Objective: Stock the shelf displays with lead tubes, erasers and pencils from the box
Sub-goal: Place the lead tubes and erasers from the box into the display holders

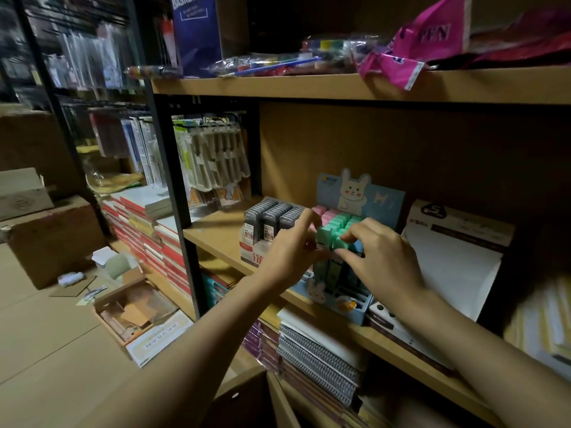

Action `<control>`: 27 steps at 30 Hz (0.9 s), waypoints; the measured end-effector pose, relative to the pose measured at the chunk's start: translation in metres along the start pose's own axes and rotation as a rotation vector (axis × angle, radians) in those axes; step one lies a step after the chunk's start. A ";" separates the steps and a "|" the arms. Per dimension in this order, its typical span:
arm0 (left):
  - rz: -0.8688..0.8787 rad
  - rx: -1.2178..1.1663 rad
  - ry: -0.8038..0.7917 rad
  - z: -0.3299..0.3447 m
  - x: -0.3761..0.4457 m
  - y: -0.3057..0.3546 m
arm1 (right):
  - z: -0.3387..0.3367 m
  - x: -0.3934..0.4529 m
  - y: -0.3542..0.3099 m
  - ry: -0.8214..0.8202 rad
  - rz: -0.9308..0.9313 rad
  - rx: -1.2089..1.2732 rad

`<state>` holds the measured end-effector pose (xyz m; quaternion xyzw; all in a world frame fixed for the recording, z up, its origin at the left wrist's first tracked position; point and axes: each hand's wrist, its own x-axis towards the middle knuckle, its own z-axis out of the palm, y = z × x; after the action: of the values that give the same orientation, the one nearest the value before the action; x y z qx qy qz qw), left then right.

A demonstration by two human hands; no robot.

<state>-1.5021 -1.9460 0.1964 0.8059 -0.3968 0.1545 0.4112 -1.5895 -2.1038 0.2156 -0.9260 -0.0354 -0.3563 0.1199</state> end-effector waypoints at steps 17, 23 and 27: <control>0.243 0.380 0.149 0.003 -0.013 -0.007 | 0.003 -0.002 0.006 0.116 -0.138 -0.145; 0.190 0.489 0.208 0.002 -0.013 -0.004 | 0.003 -0.001 0.006 0.069 -0.086 -0.115; 0.193 0.574 0.150 0.002 -0.016 -0.007 | -0.003 0.006 0.016 0.019 -0.026 -0.118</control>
<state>-1.5073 -1.9367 0.1822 0.8342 -0.3800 0.3575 0.1783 -1.5850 -2.1202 0.2187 -0.9275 -0.0252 -0.3681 0.0608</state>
